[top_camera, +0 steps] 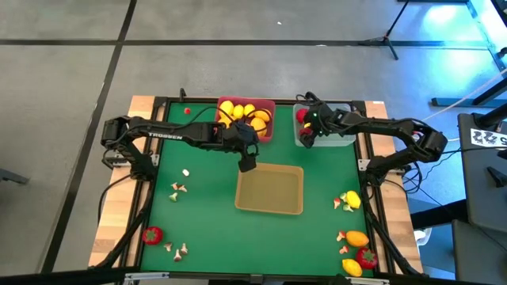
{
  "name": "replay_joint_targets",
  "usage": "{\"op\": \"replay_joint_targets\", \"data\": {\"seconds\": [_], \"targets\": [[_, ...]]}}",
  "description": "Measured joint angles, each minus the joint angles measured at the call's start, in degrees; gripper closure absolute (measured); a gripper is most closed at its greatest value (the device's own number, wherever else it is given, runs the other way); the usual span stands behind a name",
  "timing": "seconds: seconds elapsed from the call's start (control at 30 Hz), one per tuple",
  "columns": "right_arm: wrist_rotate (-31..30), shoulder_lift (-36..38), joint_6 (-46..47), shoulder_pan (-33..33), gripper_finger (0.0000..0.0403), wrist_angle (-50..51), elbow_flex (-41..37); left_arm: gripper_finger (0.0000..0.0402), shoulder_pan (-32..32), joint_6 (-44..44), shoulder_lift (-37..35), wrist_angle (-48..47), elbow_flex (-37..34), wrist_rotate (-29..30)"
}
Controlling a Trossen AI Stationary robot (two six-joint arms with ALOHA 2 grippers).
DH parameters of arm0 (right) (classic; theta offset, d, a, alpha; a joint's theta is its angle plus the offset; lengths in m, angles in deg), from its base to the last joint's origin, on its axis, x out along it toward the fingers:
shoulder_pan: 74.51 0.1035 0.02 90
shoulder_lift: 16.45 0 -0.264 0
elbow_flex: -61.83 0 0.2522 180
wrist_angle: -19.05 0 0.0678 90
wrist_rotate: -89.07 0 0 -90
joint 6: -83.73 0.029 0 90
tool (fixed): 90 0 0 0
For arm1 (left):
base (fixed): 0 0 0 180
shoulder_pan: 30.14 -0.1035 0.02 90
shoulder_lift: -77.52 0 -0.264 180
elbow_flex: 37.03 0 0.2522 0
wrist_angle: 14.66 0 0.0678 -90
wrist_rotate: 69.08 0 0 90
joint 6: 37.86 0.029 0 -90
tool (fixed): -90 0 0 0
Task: Sort produce into baskets
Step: Put the red tomato into the white bin
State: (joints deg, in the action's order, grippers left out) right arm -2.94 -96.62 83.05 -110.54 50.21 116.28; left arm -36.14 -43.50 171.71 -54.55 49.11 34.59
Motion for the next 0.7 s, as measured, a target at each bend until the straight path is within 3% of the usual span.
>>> {"op": "replay_joint_targets", "data": {"seconds": [0.27, 0.7], "targets": [[-0.14, 5.26, -0.76, 2.56, 0.0004, 1.25, 0.02, 0.0079, 2.65, -2.64, -0.07, -1.08, 0.00, 0.07], [0.10, 15.89, 6.13, 18.28, 0.0003, 0.26, 0.04, 0.0079, 10.30, -12.30, -0.15, -5.01, 0.00, 0.02]]}}
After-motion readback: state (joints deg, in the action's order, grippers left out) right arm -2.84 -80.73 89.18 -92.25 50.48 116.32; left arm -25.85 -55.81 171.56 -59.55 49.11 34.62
